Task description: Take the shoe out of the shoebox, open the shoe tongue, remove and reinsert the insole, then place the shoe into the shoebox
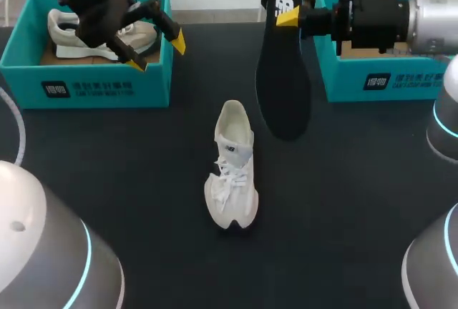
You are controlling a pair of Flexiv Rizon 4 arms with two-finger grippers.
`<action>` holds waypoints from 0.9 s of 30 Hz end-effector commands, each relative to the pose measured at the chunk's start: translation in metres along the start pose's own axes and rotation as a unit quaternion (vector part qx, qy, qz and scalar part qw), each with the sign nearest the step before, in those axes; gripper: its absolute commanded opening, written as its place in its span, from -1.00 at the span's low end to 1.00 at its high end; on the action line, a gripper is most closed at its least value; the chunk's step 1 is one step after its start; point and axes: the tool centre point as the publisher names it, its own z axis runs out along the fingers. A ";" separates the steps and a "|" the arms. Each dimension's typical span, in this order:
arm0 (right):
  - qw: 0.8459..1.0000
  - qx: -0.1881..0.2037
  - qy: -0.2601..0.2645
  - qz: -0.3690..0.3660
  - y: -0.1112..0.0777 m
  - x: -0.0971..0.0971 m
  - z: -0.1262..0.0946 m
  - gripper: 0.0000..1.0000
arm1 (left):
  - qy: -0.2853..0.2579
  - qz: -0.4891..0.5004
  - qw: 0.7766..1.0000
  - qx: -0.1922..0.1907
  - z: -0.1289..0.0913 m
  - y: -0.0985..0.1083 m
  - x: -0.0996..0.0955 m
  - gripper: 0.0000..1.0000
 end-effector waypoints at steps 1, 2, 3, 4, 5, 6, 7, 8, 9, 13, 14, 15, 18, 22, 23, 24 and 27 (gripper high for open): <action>1.000 0.000 -0.001 0.001 0.002 0.000 0.005 -1.00 | -0.028 0.001 1.000 -0.002 0.002 -0.001 0.003 1.00; 1.000 0.000 -0.001 0.001 0.002 0.000 0.005 -1.00 | -0.028 0.001 1.000 -0.002 0.002 -0.001 0.003 1.00; 1.000 0.000 -0.001 0.001 0.002 0.000 0.005 -1.00 | -0.028 0.001 1.000 -0.002 0.002 -0.001 0.003 1.00; 1.000 0.000 -0.001 0.001 0.002 0.000 0.005 -1.00 | -0.028 0.001 1.000 -0.002 0.002 -0.001 0.003 1.00; 1.000 0.000 -0.001 0.001 0.002 0.000 0.005 -1.00 | -0.028 0.001 1.000 -0.002 0.002 -0.001 0.003 1.00; 1.000 0.000 -0.001 0.001 0.002 0.000 0.005 -1.00 | -0.028 0.001 1.000 -0.002 0.002 -0.001 0.003 1.00; 1.000 0.000 -0.001 0.001 0.002 0.000 0.005 -1.00 | -0.053 0.024 0.998 -0.018 0.007 -0.002 0.007 1.00; 1.000 -0.005 0.006 0.011 0.006 -0.001 0.008 -1.00 | -0.083 0.011 0.996 -0.035 0.013 -0.003 0.009 1.00; 1.000 -0.012 0.006 0.020 0.008 -0.003 0.008 -1.00 | -0.099 0.006 0.994 -0.046 0.014 -0.004 0.008 1.00; 0.997 -0.020 0.033 0.060 0.021 -0.015 0.013 -1.00 | -0.191 -0.002 0.978 -0.089 0.015 -0.007 -0.001 1.00; 0.996 -0.021 0.040 0.071 0.024 -0.018 0.015 -1.00 | -0.205 -0.005 0.974 -0.097 0.015 -0.006 -0.003 1.00; 0.995 -0.018 0.046 0.085 0.026 -0.019 0.019 -1.00 | -0.224 -0.009 0.969 -0.102 0.014 -0.006 -0.006 1.00; 0.992 -0.016 0.055 0.111 0.033 -0.023 0.027 -1.00 | -0.252 -0.010 0.961 -0.115 0.013 -0.003 -0.011 1.00; 0.988 -0.004 0.067 0.140 0.042 -0.030 0.040 -1.00 | -0.290 -0.017 0.948 -0.129 0.010 -0.003 -0.022 1.00; 0.987 -0.002 0.068 0.144 0.045 -0.031 0.044 -1.00 | -0.300 -0.013 0.944 -0.133 0.010 -0.003 -0.025 1.00; 0.987 0.003 0.069 0.148 0.048 -0.031 0.048 -1.00 | -0.305 -0.010 0.942 -0.139 0.010 -0.003 -0.027 1.00; 0.986 0.012 0.072 0.153 0.056 -0.034 0.060 -1.00 | -0.324 -0.011 0.936 -0.138 0.014 -0.002 -0.035 1.00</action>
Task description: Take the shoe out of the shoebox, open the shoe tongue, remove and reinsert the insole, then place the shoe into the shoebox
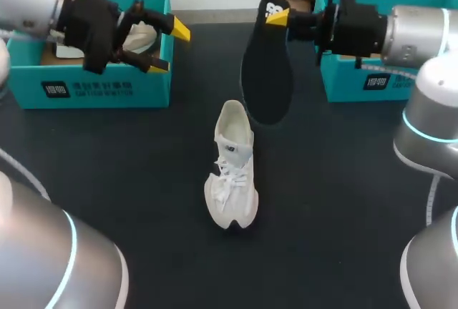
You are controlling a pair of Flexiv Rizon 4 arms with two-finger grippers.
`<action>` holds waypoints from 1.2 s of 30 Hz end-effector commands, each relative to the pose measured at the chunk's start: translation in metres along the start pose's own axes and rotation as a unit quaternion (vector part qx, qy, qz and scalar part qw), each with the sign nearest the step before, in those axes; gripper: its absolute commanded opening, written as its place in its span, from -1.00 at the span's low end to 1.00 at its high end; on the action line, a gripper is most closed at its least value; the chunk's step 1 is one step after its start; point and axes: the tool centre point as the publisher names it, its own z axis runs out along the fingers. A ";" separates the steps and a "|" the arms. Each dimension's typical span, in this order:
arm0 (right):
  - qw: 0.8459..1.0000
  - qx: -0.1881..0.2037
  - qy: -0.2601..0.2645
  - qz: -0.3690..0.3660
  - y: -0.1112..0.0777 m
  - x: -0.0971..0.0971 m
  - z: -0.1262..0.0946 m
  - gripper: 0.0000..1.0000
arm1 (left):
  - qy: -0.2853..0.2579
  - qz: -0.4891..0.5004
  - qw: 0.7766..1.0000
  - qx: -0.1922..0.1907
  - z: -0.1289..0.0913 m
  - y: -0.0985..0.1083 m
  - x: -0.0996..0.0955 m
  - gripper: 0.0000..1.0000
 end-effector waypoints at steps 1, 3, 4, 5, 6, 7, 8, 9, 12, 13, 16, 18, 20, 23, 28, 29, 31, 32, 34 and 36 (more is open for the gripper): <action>1.000 0.022 0.001 0.004 0.024 -0.002 0.034 -1.00 | -0.085 0.002 0.995 -0.044 0.015 -0.009 0.003 1.00; 1.000 0.024 0.005 0.007 0.029 -0.004 0.040 -1.00 | -0.099 0.005 0.994 -0.042 0.022 -0.011 0.000 1.00; 1.000 0.029 0.003 0.010 0.030 -0.004 0.043 -1.00 | -0.111 0.005 0.993 -0.039 0.025 -0.011 -0.001 1.00; 1.000 0.029 0.005 0.008 0.032 -0.004 0.046 -1.00 | -0.118 0.005 0.992 -0.042 0.028 -0.011 -0.002 1.00; 0.999 0.034 0.008 0.009 0.034 -0.005 0.049 -1.00 | -0.127 0.006 0.991 -0.043 0.032 -0.011 -0.004 1.00; 0.999 0.036 0.007 0.010 0.035 -0.005 0.052 -1.00 | -0.141 0.006 0.989 -0.049 0.035 -0.010 -0.006 1.00; 0.999 0.039 0.008 0.011 0.036 -0.006 0.055 -1.00 | -0.147 0.001 0.988 -0.048 0.037 -0.010 -0.008 1.00; 0.999 0.042 0.008 0.012 0.036 -0.006 0.058 -1.00 | -0.150 0.000 0.987 -0.048 0.040 -0.010 -0.009 1.00; 0.999 0.048 0.007 0.015 0.036 -0.007 0.064 -1.00 | -0.169 0.002 0.984 -0.053 0.046 -0.010 -0.015 1.00; 0.999 0.050 0.006 0.016 0.035 -0.007 0.066 -1.00 | -0.171 0.002 0.984 -0.052 0.047 -0.010 -0.017 1.00; 0.998 0.059 0.005 0.020 0.031 -0.013 0.073 -1.00 | -0.176 0.005 0.983 -0.053 0.054 -0.008 -0.019 1.00; 0.998 0.065 0.006 0.022 0.029 -0.015 0.079 -1.00 | -0.182 0.010 0.982 -0.055 0.061 -0.006 -0.019 0.85; 0.997 0.069 0.005 0.025 0.025 -0.017 0.083 -1.00 | -0.185 0.012 0.981 -0.056 0.067 -0.003 -0.020 0.73; 0.997 0.069 0.008 0.028 0.021 -0.019 0.087 -1.00 | -0.193 0.015 0.979 -0.059 0.076 0.000 -0.021 0.17; 0.997 0.066 0.008 0.034 0.016 -0.022 0.088 -1.00 | -0.199 0.014 0.978 -0.065 0.084 0.004 -0.022 -0.60; 0.997 0.066 0.008 0.034 0.015 -0.022 0.089 -1.00 | -0.201 0.011 0.977 -0.066 0.084 0.004 -0.022 -0.65; 0.997 0.065 0.007 0.036 0.013 -0.022 0.088 -1.00 | -0.203 0.011 0.977 -0.068 0.085 0.005 -0.022 -1.00; 0.997 0.064 0.006 0.038 0.012 -0.022 0.088 -1.00 | -0.205 0.012 0.976 -0.069 0.085 0.005 -0.022 -1.00; 0.997 0.063 0.005 0.040 0.009 -0.023 0.087 -1.00 | -0.206 0.012 0.976 -0.069 0.084 0.005 -0.021 -1.00; 0.997 0.062 0.003 0.041 0.008 -0.023 0.085 -1.00 | -0.208 0.012 0.976 -0.068 0.082 0.004 -0.021 -1.00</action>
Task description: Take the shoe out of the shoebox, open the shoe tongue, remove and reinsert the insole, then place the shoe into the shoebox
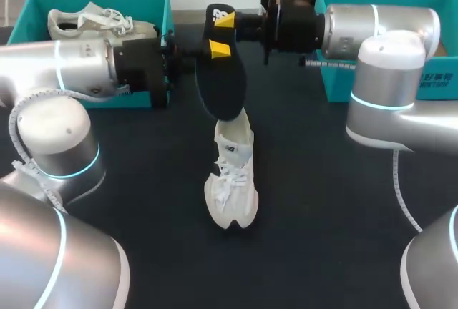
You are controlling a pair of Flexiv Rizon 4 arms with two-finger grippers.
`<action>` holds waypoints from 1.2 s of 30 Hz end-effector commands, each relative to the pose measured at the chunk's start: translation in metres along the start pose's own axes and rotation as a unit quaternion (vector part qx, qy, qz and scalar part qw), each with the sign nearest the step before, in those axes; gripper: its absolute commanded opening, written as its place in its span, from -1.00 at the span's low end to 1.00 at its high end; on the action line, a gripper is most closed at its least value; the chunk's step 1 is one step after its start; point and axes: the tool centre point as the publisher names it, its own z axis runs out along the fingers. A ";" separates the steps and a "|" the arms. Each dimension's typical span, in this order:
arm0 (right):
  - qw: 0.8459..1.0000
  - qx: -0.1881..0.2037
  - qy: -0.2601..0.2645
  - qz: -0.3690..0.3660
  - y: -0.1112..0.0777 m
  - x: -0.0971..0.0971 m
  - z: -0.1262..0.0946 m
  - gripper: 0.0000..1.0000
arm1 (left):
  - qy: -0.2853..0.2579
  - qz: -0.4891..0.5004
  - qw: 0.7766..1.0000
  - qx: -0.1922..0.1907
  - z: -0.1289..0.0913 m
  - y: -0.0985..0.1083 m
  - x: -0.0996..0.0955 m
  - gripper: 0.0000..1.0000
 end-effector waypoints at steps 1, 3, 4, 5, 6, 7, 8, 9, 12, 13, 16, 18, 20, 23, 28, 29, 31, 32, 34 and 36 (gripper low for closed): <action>1.000 -0.006 -0.003 0.002 -0.005 0.000 -0.002 -1.00 | -0.004 0.001 1.000 0.002 -0.002 0.000 0.001 -1.00; 1.000 -0.006 -0.005 -0.002 -0.006 -0.001 -0.003 -1.00 | -0.009 -0.007 1.000 0.004 -0.004 -0.001 0.000 -1.00; 1.000 -0.008 -0.009 -0.008 -0.005 -0.001 -0.004 -1.00 | -0.012 -0.012 1.000 0.004 -0.004 -0.002 0.000 -1.00; 1.000 -0.006 -0.017 -0.012 -0.005 0.000 -0.006 -0.09 | -0.014 -0.016 1.000 0.006 -0.005 -0.002 -0.001 -1.00; 0.999 -0.008 -0.038 -0.029 -0.005 0.000 -0.009 1.00 | -0.016 -0.020 1.000 0.008 -0.007 -0.003 -0.003 -1.00; 0.999 -0.007 -0.038 -0.025 -0.007 0.001 -0.012 1.00 | -0.022 -0.021 1.000 0.008 -0.009 -0.004 -0.006 -1.00; 0.998 -0.001 -0.051 -0.037 -0.010 0.000 -0.015 1.00 | -0.029 -0.032 0.999 0.010 -0.011 -0.005 -0.009 -1.00; 0.996 -0.005 -0.062 -0.063 -0.012 0.001 -0.019 1.00 | -0.035 -0.042 0.998 0.009 -0.013 -0.005 -0.012 -1.00; 0.993 0.001 -0.075 -0.092 -0.023 0.003 -0.031 1.00 | -0.043 -0.044 0.998 0.020 -0.020 -0.008 -0.018 -1.00; 0.992 -0.004 -0.074 -0.099 -0.028 0.004 -0.036 1.00 | -0.050 -0.053 0.997 0.023 -0.022 -0.009 -0.020 -1.00; 0.990 -0.007 -0.078 -0.121 -0.043 0.006 -0.051 1.00 | -0.060 -0.070 0.995 0.033 -0.029 -0.014 -0.027 -1.00; 0.988 -0.010 -0.080 -0.129 -0.052 0.007 -0.061 1.00 | -0.061 -0.068 0.995 0.038 -0.033 -0.018 -0.031 -1.00; 0.987 -0.010 -0.082 -0.139 -0.061 0.007 -0.071 1.00 | -0.063 -0.075 0.994 0.043 -0.037 -0.019 -0.034 -1.00; 0.987 -0.007 -0.075 -0.142 -0.071 0.006 -0.083 1.00 | -0.070 -0.085 0.993 0.046 -0.044 -0.018 -0.040 -1.00; 0.988 -0.004 -0.076 -0.135 -0.075 0.006 -0.090 1.00 | -0.072 -0.084 0.993 0.040 -0.049 -0.017 -0.046 -1.00; 0.988 -0.004 -0.076 -0.135 -0.075 0.006 -0.090 1.00 | -0.072 -0.084 0.993 0.040 -0.049 -0.017 -0.046 -1.00; 0.988 -0.004 -0.076 -0.135 -0.075 0.006 -0.090 1.00 | -0.072 -0.084 0.993 0.040 -0.049 -0.017 -0.046 -1.00; 0.988 -0.004 -0.076 -0.135 -0.075 0.006 -0.090 1.00 | -0.072 -0.084 0.993 0.040 -0.049 -0.017 -0.046 -1.00; 0.988 -0.004 -0.076 -0.135 -0.075 0.006 -0.090 1.00 | -0.072 -0.084 0.993 0.040 -0.049 -0.017 -0.046 -1.00; 0.988 -0.004 -0.076 -0.135 -0.075 0.006 -0.090 1.00 | -0.072 -0.084 0.993 0.040 -0.049 -0.017 -0.046 -1.00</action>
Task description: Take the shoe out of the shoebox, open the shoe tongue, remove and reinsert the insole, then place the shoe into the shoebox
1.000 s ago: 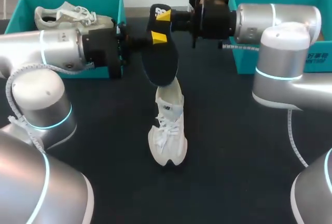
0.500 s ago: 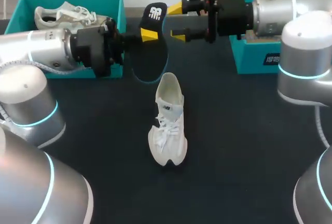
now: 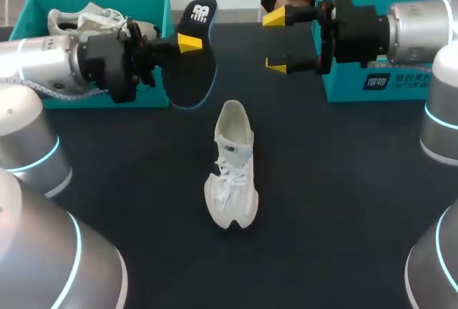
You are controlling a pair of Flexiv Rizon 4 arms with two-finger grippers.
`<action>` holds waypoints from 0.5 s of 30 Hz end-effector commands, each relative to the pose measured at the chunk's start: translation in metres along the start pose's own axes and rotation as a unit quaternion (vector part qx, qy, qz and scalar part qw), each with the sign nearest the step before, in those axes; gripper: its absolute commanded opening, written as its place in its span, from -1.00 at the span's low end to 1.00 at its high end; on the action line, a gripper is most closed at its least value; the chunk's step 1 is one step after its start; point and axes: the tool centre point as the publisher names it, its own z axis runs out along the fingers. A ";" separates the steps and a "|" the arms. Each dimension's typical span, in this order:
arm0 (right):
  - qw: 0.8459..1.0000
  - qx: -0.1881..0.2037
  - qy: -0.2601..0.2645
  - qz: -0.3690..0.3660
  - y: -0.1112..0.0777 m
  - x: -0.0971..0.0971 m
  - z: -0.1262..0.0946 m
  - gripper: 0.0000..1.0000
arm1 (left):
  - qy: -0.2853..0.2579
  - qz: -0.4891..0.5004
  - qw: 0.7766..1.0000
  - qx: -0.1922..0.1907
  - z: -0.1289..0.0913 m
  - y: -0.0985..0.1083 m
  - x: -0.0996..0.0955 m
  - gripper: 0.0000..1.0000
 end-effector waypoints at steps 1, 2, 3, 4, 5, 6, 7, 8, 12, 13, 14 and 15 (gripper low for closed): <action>1.000 0.000 -0.002 0.001 0.000 0.001 0.001 1.00 | -0.001 0.001 1.000 -0.001 0.001 0.000 0.001 -1.00; 1.000 0.000 -0.002 0.001 0.000 0.001 0.001 1.00 | 0.032 -0.077 0.997 -0.003 0.000 -0.004 -0.002 -1.00; 1.000 0.000 -0.002 0.001 0.000 0.001 0.001 1.00 | 0.058 -0.128 0.990 0.000 -0.001 -0.009 -0.005 -1.00; 1.000 0.000 -0.002 0.001 0.000 0.001 0.001 1.00 | 0.063 -0.157 0.986 -0.005 0.000 -0.011 -0.007 -1.00; 1.000 0.000 -0.002 0.001 0.000 0.001 0.001 1.00 | 0.096 -0.223 0.970 -0.009 0.001 -0.015 -0.009 -1.00; 1.000 0.000 -0.002 0.001 0.000 0.001 0.001 1.00 | 0.094 -0.231 0.968 0.003 0.000 -0.018 -0.011 -1.00; 1.000 0.000 -0.002 0.001 0.000 0.001 0.001 1.00 | 0.102 -0.276 0.956 -0.003 0.001 -0.019 -0.013 -1.00; 1.000 0.000 -0.002 0.001 0.000 0.001 0.001 1.00 | 0.116 -0.324 0.939 -0.007 0.002 -0.022 -0.015 -1.00; 1.000 0.000 -0.002 0.001 0.000 0.001 0.001 1.00 | 0.194 -0.457 0.867 -0.031 0.000 -0.031 -0.014 -1.00; 1.000 0.000 -0.002 0.001 0.000 0.001 0.001 1.00 | 0.209 -0.505 0.837 -0.023 -0.002 -0.034 -0.014 -1.00; 1.000 0.000 -0.002 0.001 0.000 0.001 0.001 1.00 | 0.211 -0.535 0.817 -0.037 -0.003 -0.036 -0.014 -1.00; 1.000 0.000 -0.002 0.001 0.000 0.001 0.001 1.00 | 0.218 -0.576 0.786 -0.055 -0.003 -0.036 -0.013 -1.00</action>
